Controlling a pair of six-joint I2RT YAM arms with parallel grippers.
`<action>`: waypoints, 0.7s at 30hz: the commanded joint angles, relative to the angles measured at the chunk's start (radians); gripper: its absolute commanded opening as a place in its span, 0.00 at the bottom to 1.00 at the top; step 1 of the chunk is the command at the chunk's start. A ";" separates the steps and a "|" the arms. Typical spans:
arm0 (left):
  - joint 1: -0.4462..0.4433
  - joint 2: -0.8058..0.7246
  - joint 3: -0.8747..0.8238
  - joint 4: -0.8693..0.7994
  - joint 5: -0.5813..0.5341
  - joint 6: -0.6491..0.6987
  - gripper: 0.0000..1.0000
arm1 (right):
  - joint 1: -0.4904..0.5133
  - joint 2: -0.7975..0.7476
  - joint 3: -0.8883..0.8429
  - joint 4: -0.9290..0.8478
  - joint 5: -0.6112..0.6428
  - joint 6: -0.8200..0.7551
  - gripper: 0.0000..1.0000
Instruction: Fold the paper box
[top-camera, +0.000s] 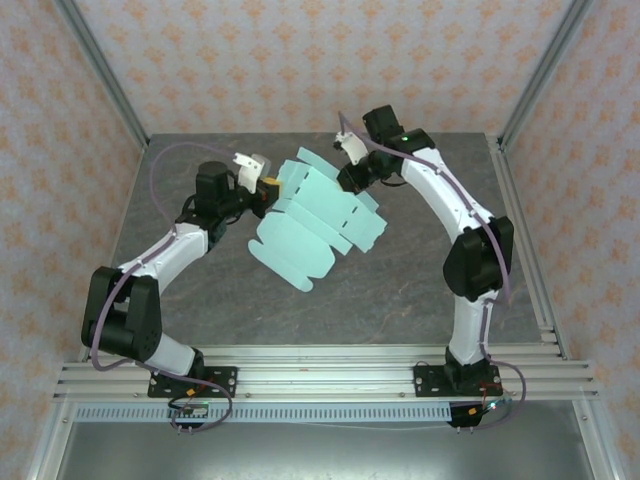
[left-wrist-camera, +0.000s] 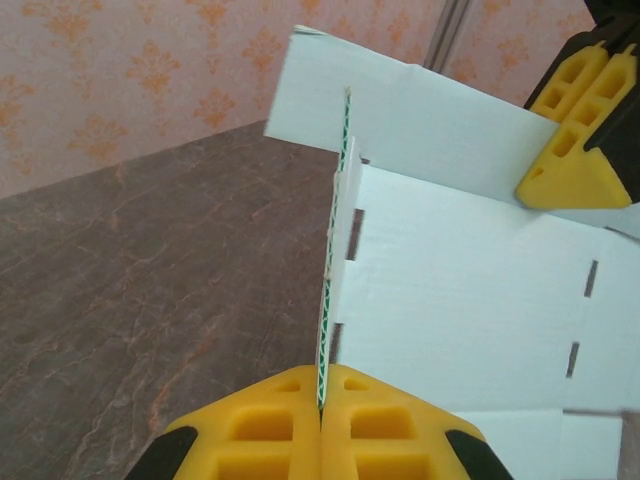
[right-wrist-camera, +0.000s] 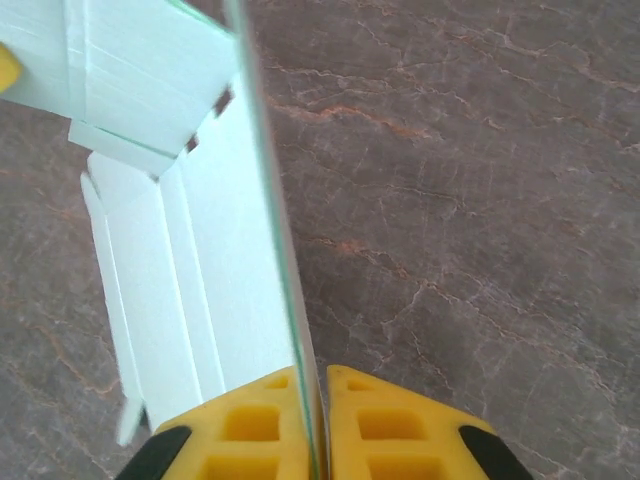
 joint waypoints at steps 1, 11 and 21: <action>-0.028 0.039 -0.023 0.065 -0.084 -0.077 0.05 | 0.025 -0.009 0.027 0.015 0.228 0.074 0.06; -0.088 0.135 -0.046 0.164 -0.158 -0.183 0.11 | 0.095 0.044 0.104 -0.013 0.486 0.117 0.04; -0.105 0.159 -0.061 0.210 -0.136 -0.242 0.25 | 0.104 0.068 0.121 -0.006 0.453 0.056 0.01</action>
